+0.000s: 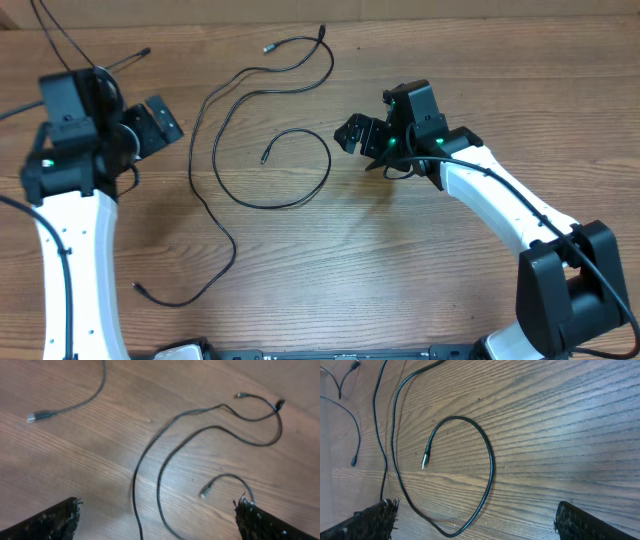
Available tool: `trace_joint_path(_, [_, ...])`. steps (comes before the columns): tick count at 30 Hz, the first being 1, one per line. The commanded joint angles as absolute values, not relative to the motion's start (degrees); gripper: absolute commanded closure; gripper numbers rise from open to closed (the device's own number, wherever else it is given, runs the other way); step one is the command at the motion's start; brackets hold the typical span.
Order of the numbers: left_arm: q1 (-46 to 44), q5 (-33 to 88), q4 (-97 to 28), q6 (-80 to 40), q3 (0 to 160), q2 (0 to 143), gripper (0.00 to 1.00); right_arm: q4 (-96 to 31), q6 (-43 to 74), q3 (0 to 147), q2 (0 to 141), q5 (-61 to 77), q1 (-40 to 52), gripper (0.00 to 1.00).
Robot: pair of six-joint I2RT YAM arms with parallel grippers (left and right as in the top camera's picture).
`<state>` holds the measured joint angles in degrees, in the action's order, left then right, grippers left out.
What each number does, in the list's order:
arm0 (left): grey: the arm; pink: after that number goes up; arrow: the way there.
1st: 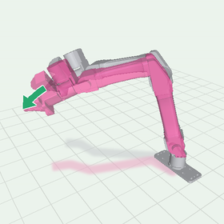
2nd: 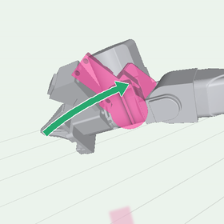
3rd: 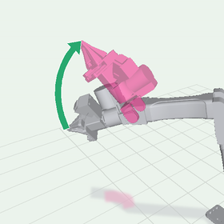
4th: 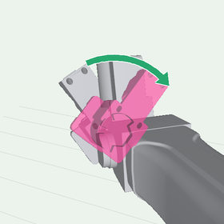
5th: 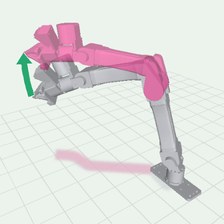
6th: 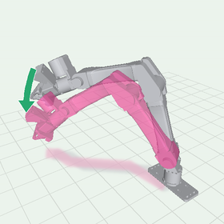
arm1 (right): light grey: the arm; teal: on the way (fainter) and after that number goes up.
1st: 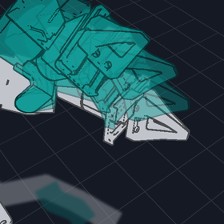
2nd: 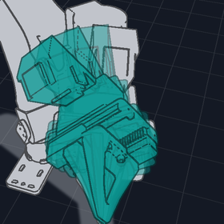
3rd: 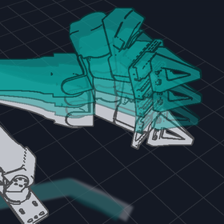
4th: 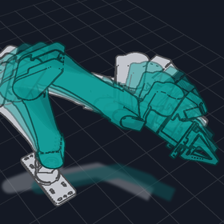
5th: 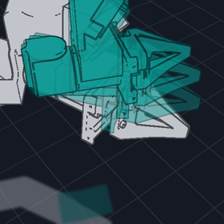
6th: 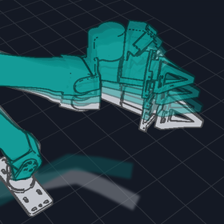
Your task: Untangle cables
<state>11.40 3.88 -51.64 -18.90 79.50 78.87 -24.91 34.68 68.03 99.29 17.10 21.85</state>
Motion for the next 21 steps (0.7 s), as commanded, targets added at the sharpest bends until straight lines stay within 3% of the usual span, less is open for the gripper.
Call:
trace_joint_path(1, [10.26,3.95,-45.84,-11.14,72.82,78.74,0.00,-24.58,34.39,67.92,98.06,16.51,22.15,0.00])
trace_joint_path(7, [8.43,3.86,-32.93,6.02,63.59,79.46,0.00,-24.58,34.39,67.92,98.06,16.51,22.15,0.00])
trace_joint_path(13, [8.43,3.86,-26.72,8.19,61.12,84.79,0.01,-24.58,34.41,67.92,98.06,16.53,22.15,0.00])
trace_joint_path(21, [8.43,3.88,-20.16,21.10,61.12,94.72,0.00,-24.58,34.41,67.92,98.06,16.51,22.15,0.00])
